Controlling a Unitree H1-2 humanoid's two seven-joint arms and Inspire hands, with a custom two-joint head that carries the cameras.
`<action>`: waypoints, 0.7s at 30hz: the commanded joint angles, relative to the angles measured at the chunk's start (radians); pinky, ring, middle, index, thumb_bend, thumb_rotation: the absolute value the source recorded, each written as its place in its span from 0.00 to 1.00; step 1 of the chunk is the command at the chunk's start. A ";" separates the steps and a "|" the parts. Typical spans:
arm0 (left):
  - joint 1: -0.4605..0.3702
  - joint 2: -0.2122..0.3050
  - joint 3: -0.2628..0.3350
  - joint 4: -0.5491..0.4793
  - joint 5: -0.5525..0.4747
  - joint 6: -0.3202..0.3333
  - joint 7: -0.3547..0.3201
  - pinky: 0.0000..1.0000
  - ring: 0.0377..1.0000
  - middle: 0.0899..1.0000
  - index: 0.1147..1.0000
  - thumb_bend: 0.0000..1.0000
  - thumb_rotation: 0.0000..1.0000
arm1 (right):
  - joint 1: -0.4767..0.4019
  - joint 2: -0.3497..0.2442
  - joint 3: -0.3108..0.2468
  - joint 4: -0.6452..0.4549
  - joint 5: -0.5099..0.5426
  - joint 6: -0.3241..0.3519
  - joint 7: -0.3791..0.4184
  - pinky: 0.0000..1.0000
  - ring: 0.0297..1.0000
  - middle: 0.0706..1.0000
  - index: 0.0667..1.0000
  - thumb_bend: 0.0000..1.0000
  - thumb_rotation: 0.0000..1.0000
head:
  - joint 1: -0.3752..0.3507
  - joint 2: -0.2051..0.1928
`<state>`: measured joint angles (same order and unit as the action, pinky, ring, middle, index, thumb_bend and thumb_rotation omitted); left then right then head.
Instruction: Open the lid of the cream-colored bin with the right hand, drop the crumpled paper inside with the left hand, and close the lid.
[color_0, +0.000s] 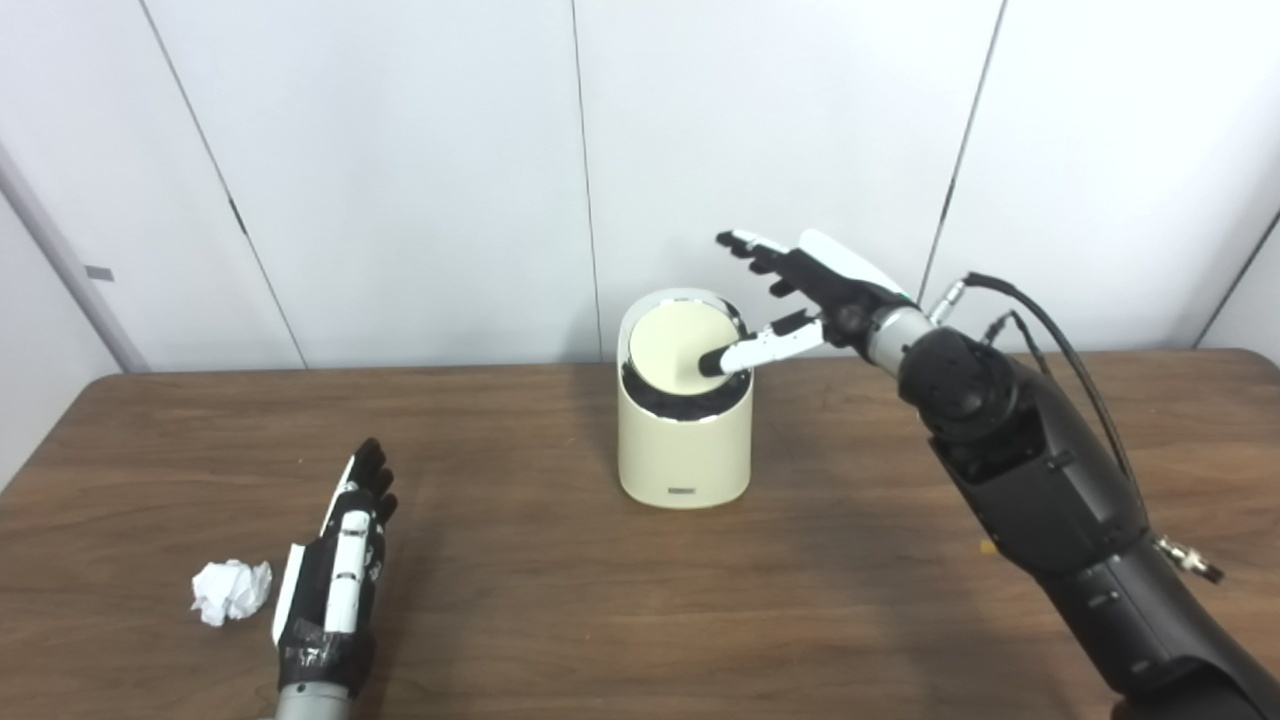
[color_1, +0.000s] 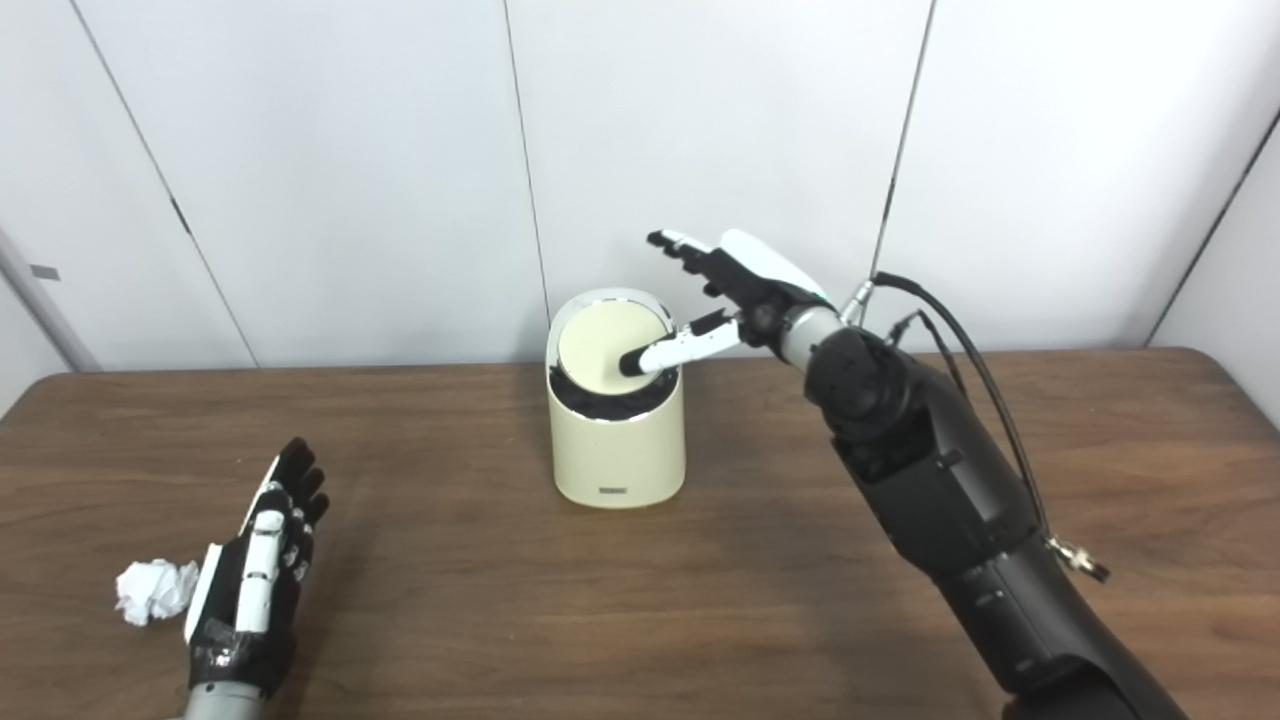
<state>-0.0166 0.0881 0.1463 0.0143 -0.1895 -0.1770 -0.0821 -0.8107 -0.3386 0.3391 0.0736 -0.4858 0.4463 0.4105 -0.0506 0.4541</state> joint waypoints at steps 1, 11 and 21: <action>0.040 -0.027 -0.016 0.076 0.008 -0.027 0.002 1.00 1.00 1.00 0.99 0.31 0.88 | -0.080 -0.017 0.000 -0.003 -0.019 0.008 0.014 0.85 0.92 0.94 0.94 0.92 0.40 | 0.000 0.001; 0.040 -0.037 -0.015 0.078 -0.001 -0.022 0.004 1.00 1.00 1.00 0.99 0.32 0.86 | -0.129 -0.005 0.024 0.056 -0.053 0.013 0.041 0.86 0.93 0.95 0.93 0.92 0.38 | 0.001 0.007; 0.039 -0.039 -0.022 0.090 0.022 -0.039 0.012 1.00 1.00 1.00 0.98 0.32 0.87 | -0.187 -0.003 0.045 0.090 -0.084 0.017 0.091 0.89 0.95 0.97 0.93 0.89 0.40 | 0.002 0.011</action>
<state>-0.0179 0.0840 0.1459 0.0174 -0.1749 -0.1838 -0.0744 -0.9278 -0.3331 0.3911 0.1771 -0.5550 0.4639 0.5064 -0.0476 0.4648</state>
